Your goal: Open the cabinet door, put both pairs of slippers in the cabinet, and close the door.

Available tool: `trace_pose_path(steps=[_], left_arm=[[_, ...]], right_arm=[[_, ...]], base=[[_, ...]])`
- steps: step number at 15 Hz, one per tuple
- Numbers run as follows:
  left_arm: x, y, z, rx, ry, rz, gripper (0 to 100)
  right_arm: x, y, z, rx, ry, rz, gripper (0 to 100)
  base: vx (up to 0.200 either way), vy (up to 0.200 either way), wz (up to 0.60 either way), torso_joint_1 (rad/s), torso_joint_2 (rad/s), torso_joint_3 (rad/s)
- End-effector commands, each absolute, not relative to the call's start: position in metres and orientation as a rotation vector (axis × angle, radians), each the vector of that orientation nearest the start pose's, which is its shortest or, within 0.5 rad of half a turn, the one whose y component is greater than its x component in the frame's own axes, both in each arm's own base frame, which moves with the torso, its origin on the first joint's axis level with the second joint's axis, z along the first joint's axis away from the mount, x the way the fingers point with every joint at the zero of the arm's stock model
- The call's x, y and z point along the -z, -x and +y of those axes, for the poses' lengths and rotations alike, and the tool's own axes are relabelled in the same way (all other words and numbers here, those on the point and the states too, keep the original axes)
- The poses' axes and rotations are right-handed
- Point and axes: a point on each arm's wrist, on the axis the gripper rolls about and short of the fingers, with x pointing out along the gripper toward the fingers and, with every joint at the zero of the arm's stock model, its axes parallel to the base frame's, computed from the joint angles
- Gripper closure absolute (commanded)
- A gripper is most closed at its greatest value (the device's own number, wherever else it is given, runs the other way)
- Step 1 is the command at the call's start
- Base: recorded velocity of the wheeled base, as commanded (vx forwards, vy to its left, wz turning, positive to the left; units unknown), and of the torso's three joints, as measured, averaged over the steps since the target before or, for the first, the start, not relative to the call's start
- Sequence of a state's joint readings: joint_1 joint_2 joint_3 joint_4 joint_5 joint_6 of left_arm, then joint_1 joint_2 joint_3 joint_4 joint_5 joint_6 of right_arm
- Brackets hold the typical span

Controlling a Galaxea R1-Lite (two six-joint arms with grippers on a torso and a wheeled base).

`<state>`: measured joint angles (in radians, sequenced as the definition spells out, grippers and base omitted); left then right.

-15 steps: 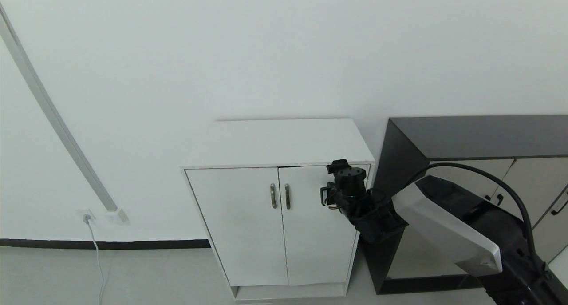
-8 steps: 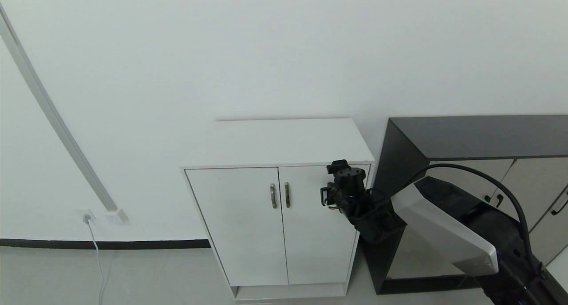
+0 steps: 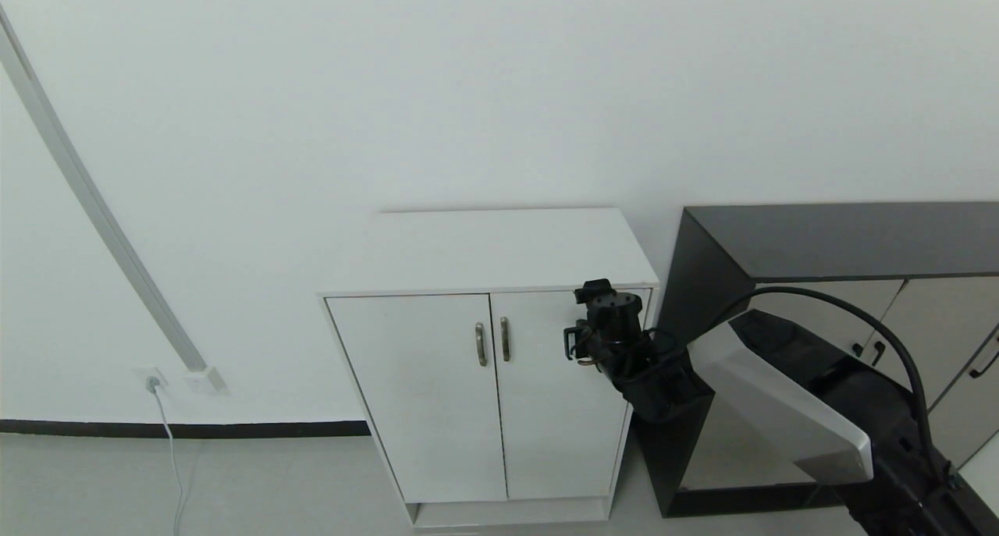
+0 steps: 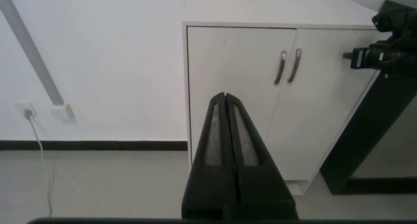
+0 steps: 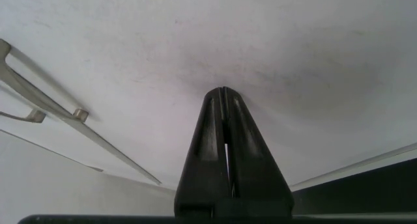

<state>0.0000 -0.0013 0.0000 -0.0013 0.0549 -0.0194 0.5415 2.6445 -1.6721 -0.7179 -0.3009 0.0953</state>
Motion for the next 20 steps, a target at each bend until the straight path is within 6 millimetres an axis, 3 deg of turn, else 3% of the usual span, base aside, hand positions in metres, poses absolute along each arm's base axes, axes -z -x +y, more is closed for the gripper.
trace_pose_path(steps=[1, 5, 12, 16, 20], left_arm=[[-0.076, 0.023, 0.001, -0.055, 0.020, -0.002, 100], [-0.076, 0.023, 0.001, -0.055, 0.020, -0.002, 100], [-0.076, 0.023, 0.001, -0.054, 0.020, -0.002, 100], [-0.076, 0.023, 0.001, -0.054, 0.020, -0.002, 100], [-0.076, 0.023, 0.001, -0.055, 0.020, -0.002, 100]], right_arm=[[-0.016, -0.453, 0.265, -0.228, 0.011, 0.245, 100], [-0.023, -0.449, 0.262, -0.227, 0.009, 0.256, 100], [-0.043, -0.402, 0.247, -0.236, 0.004, 0.284, 100], [-0.065, -0.369, 0.223, -0.195, 0.001, 0.267, 100], [-0.086, -0.326, 0.180, -0.092, 0.018, 0.282, 100]], base=[[0.000, 0.000, 0.00, 0.000, 0.00, 0.000], [0.000, 0.000, 0.00, 0.000, 0.00, 0.000], [0.000, 0.000, 0.00, 0.000, 0.00, 0.000], [0.000, 0.000, 0.00, 0.000, 0.00, 0.000], [0.000, 0.000, 0.00, 0.000, 0.00, 0.000]])
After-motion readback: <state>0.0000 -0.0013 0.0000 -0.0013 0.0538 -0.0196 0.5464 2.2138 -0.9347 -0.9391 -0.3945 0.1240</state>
